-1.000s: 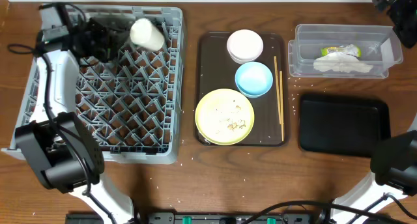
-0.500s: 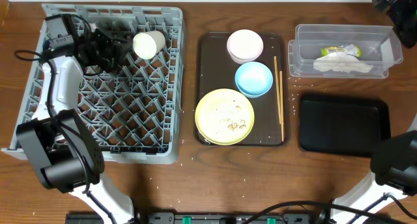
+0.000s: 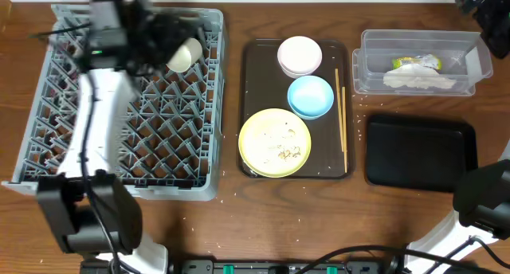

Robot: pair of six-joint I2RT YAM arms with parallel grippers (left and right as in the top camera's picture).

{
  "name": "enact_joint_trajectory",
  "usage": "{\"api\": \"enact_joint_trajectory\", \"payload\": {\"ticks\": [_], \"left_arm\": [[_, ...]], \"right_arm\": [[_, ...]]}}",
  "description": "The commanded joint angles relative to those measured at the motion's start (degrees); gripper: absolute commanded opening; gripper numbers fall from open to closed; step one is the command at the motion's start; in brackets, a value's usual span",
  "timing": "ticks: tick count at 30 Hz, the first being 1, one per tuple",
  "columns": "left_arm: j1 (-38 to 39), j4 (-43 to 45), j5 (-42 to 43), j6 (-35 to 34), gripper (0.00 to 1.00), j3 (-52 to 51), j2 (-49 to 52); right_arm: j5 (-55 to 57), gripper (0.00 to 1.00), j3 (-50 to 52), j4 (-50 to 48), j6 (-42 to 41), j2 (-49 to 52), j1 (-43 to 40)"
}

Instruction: Sort waste into correct bins and load items into the dishwasher

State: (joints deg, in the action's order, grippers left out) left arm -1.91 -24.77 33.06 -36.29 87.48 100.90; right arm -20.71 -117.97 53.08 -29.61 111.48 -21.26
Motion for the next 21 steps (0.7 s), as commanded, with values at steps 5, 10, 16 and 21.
{"api": "enact_joint_trajectory", "payload": {"ticks": [5,10,16,21], "left_arm": [[9.31,-5.40,-32.09,-4.72,0.51,0.66,2.71],[9.20,-6.25,-36.57,-4.70,0.51,0.66,2.71],[8.46,-6.25,-37.09,-2.16,0.51,0.68,2.29],[8.46,-5.62,-38.07,2.40,0.51,0.66,2.99]], "right_arm": [[0.35,0.99,-0.09,0.13,-0.37,-1.01,-0.44],[0.35,0.99,-0.09,0.13,-0.35,-1.01,-0.44],[0.35,0.99,-0.09,0.13,-0.35,-1.01,-0.44],[0.35,0.99,-0.09,0.13,-0.35,-1.01,-0.44]]}}
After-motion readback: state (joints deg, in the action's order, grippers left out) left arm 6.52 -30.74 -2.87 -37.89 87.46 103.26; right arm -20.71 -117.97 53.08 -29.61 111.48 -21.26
